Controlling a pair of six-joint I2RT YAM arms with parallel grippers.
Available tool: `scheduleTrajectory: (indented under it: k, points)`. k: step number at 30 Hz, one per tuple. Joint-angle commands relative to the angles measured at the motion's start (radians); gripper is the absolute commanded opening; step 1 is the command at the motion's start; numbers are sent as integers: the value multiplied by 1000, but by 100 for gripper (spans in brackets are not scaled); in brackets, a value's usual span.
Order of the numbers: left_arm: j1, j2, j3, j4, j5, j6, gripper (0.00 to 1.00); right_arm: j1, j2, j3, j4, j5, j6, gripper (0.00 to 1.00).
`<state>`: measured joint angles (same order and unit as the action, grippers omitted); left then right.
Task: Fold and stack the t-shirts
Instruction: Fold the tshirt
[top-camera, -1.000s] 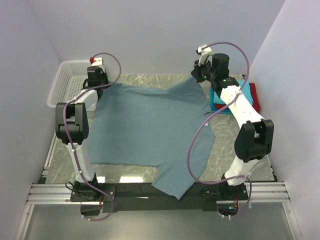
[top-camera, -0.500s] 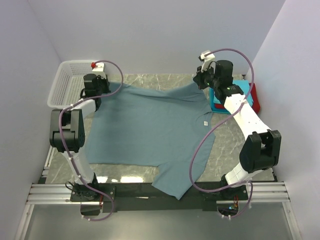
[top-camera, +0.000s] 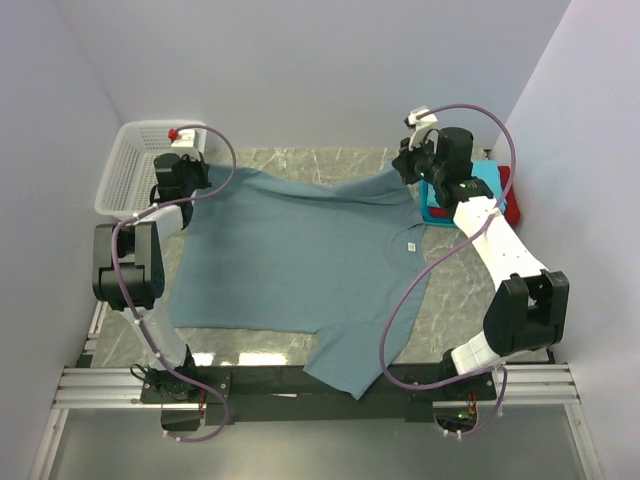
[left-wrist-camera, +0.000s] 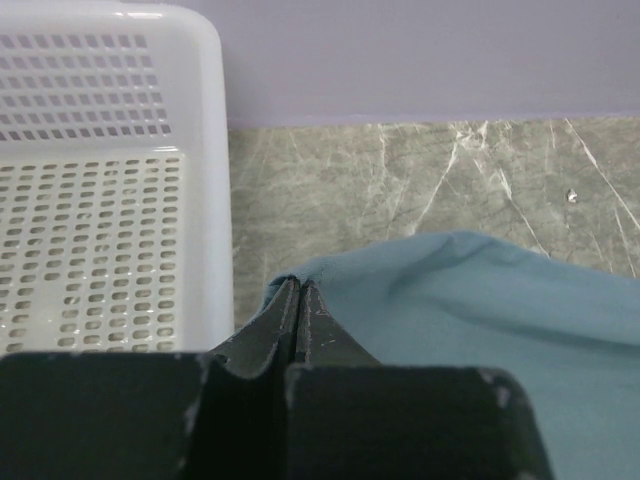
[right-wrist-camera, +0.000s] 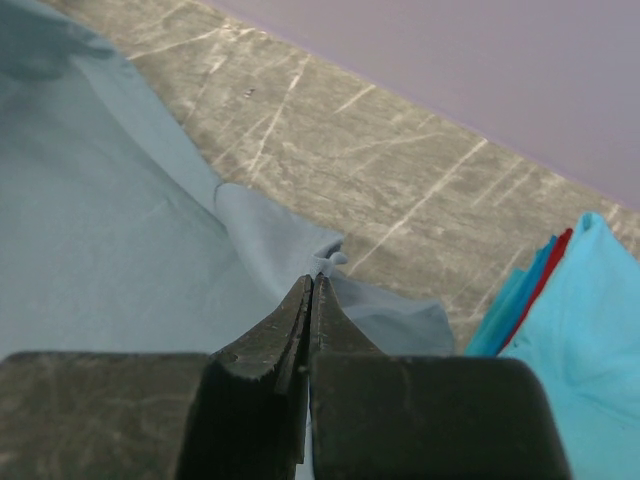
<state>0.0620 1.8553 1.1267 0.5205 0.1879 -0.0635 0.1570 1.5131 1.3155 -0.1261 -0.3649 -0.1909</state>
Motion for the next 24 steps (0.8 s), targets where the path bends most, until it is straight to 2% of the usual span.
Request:
scheduleTrajectory:
  k: [1,19,24]
  points:
    - [13,-61,4,64,25,4,0,-30,-48,-10,55,26,5,0]
    - [38,-24,71,46,27,2,0,-114,1,21,85,26,18,0]
    - [44,-25,70,64,79,-35,1,-119,-22,-16,88,-46,25,0]
